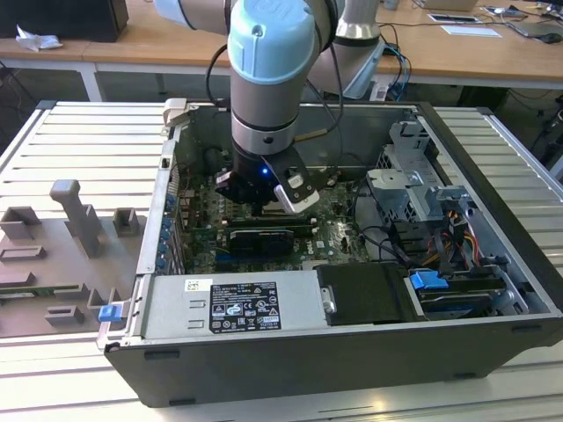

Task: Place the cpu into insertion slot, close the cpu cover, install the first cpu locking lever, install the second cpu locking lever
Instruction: 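Install the second cpu locking lever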

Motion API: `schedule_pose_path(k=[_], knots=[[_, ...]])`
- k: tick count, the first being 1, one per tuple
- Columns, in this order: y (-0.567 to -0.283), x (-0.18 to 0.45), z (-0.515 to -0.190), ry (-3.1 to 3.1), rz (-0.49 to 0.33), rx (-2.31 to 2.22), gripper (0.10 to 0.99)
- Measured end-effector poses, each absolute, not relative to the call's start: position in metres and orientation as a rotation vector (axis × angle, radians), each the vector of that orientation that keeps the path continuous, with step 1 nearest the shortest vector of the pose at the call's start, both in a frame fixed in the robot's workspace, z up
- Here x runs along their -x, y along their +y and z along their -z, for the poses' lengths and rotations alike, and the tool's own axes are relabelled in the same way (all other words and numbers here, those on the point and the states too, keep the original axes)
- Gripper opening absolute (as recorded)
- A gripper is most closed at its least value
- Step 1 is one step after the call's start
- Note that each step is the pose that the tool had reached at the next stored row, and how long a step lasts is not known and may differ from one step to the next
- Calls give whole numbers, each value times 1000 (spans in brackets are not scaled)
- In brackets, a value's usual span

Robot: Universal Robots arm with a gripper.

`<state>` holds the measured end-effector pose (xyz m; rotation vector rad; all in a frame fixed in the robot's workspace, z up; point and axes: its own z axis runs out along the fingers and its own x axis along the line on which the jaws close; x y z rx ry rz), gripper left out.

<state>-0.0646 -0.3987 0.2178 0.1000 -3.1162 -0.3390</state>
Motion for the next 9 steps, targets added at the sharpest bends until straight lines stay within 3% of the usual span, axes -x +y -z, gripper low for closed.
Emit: schedule_pose_path(k=[9], knots=[[-404, 71, -209, -3113, 376, -100, 110]])
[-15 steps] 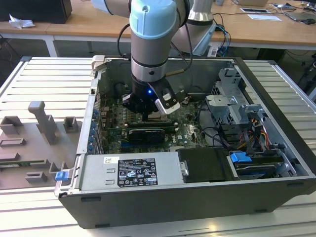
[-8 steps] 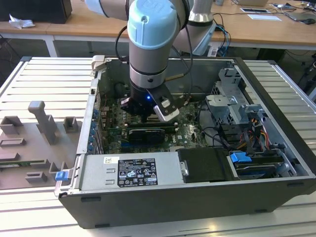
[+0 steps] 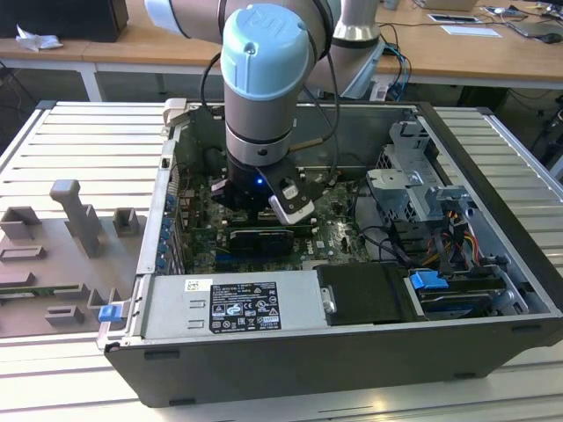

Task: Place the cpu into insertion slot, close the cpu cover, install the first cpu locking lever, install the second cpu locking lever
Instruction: 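Install the second cpu locking lever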

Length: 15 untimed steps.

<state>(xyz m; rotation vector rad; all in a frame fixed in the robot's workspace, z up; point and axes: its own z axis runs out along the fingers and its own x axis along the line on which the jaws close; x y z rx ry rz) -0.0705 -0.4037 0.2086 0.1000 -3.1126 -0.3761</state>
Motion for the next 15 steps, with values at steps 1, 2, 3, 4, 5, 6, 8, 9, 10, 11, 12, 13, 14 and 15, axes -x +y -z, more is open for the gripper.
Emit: schedule_pose_path(k=[1, 2, 3, 4, 5, 6, 8, 9, 10, 11, 12, 13, 14, 15], knots=[[-404, 71, -208, -3112, 382, -100, 110], [-404, 71, -207, -3111, 389, -100, 110], [-404, 71, -206, -3111, 396, -100, 110], [-404, 71, -205, -3109, 408, -100, 110], [-404, 71, -204, -3108, 415, -100, 110], [-404, 72, -203, -3108, 422, -100, 110], [-404, 72, -201, -3106, 433, -100, 110], [-404, 72, -199, -3105, 442, -100, 110], [-404, 72, -198, -3105, 447, -100, 110], [-404, 72, -198, -3104, 453, -100, 110], [-404, 73, -197, -3103, 461, -101, 110], [-404, 73, -197, -3102, 467, -101, 110], [-404, 73, -196, -3101, 478, -100, 110], [-403, 74, -196, -3100, 484, -100, 110]])
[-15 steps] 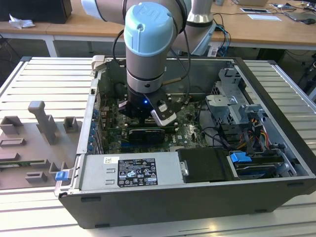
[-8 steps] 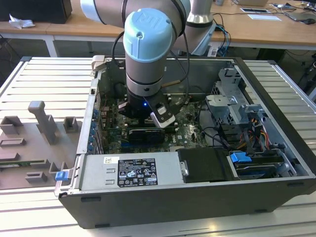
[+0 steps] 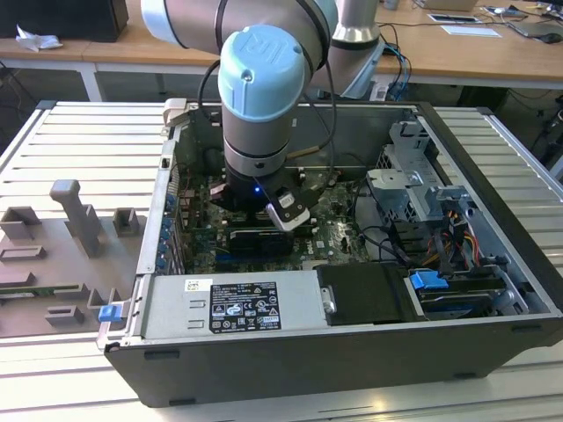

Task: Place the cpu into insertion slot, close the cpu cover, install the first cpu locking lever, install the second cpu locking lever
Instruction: 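Install the second cpu locking lever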

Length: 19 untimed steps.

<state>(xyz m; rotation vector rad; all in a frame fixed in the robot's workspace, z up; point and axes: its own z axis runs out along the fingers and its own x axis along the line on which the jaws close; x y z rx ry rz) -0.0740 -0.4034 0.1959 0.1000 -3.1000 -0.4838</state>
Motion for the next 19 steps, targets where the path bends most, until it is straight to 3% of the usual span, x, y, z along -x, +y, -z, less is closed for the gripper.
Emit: schedule_pose_path(k=[7, 19], knots=[[-402, 77, -193, -3097, 505, -100, 110], [-402, 78, -217, -3097, 505, -100, 110]])
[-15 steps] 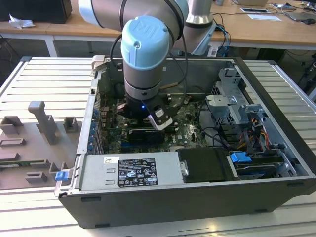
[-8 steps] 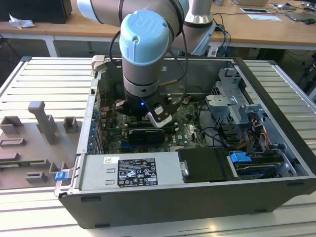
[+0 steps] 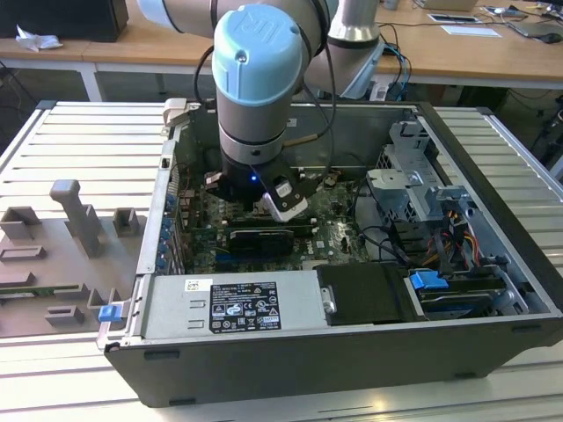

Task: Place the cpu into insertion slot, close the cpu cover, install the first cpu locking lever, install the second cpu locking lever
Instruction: 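Install the second cpu locking lever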

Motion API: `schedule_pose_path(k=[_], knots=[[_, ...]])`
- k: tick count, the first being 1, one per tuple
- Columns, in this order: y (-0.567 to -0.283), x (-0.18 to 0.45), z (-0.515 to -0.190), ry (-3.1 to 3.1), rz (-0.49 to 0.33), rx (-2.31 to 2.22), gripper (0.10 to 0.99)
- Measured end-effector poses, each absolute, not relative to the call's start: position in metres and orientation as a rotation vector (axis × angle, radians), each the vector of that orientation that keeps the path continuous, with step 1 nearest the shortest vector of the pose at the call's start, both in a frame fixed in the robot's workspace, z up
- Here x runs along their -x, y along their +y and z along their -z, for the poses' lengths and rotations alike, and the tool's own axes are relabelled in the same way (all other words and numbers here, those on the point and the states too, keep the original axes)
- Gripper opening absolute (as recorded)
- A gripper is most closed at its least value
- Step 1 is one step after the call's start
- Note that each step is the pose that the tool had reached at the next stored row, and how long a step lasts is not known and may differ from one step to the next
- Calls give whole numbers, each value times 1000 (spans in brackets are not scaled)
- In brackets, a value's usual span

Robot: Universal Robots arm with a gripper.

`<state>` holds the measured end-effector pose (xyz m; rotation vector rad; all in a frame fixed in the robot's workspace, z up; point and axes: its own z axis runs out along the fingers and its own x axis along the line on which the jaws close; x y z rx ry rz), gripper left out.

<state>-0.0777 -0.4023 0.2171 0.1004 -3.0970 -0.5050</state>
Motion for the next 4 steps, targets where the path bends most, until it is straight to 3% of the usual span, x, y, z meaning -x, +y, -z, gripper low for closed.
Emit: schedule_pose_path(k=[4], knots=[[-402, 78, -219, -3097, 506, -100, 110]])
